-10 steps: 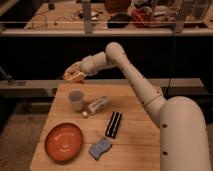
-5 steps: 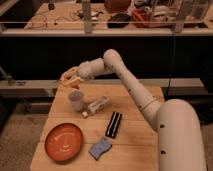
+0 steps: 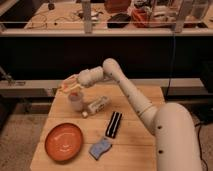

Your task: Place the pepper in the ceramic cup

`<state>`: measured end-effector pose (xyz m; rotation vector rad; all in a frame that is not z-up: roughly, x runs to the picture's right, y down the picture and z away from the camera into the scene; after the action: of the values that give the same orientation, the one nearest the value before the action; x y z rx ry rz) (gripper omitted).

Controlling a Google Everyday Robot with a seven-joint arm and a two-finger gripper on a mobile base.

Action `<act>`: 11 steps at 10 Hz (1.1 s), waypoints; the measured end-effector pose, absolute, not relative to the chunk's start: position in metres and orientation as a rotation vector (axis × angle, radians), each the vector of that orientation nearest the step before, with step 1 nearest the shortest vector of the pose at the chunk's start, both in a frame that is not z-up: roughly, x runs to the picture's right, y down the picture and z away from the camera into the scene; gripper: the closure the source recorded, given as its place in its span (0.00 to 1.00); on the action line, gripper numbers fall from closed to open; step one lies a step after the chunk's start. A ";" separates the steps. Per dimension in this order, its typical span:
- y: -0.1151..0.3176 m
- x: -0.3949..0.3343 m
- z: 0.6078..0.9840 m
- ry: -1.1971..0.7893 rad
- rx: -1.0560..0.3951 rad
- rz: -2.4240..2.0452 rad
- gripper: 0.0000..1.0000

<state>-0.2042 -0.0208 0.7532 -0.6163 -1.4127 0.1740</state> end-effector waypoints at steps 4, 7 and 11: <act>-0.012 -0.199 0.779 -1.436 -0.616 0.165 0.94; -0.005 -0.198 0.798 -1.439 -0.627 0.159 0.66; 0.007 -0.191 0.816 -1.425 -0.655 0.184 0.26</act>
<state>-0.1907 0.0067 0.8159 -0.6546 -1.4246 0.1837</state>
